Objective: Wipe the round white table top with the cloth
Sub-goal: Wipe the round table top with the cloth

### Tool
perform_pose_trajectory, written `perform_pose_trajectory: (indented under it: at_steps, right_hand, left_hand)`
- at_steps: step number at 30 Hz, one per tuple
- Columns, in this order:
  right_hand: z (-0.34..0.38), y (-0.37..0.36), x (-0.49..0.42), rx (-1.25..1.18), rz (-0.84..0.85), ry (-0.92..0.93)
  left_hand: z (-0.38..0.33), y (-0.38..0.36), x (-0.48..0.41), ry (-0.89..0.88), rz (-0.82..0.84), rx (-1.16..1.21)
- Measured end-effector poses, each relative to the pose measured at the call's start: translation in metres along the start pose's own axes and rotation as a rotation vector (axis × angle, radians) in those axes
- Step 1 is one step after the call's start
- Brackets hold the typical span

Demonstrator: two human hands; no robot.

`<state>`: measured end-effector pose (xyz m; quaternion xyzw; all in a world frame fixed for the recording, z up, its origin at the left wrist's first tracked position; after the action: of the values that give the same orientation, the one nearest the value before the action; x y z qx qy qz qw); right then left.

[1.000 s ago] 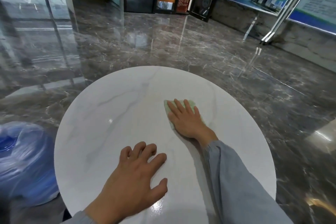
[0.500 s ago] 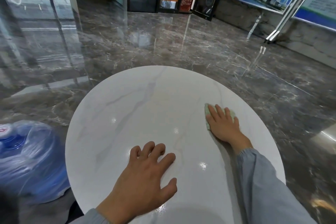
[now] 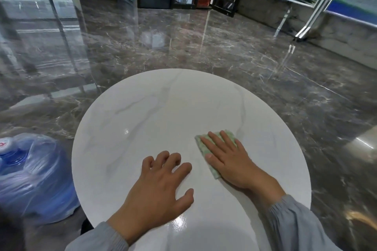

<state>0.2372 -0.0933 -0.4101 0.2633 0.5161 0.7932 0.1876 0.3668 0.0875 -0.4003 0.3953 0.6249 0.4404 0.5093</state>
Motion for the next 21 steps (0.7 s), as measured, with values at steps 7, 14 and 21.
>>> perform_pose_trajectory:
  at_steps: [7,14,21]
  right_hand:
    - [-0.107,0.043,-0.018,-0.08,-0.095,-0.405]
    - [-0.026,0.03,-0.07,-0.094,-0.062,-0.271]
    - [0.043,-0.016,0.012,-0.059,-0.044,-0.083]
  left_hand:
    - [0.0,-0.002,0.002,0.007,0.016,0.023]
    - [0.001,0.001,0.0,0.018,0.022,0.038]
    - [0.002,0.0,0.002,0.025,0.013,0.028]
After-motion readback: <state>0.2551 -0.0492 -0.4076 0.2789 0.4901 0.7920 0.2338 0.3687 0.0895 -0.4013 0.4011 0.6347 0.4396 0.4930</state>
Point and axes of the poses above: each hand's wrist, its own x-axis away from the middle knuckle, its own y-axis out of the back of the hand, z = x × y, the point moved 6 cm from there along -x, towards the middle knuckle, and after that the axes turned 10 degrees about -x, right-handed, at the moved point
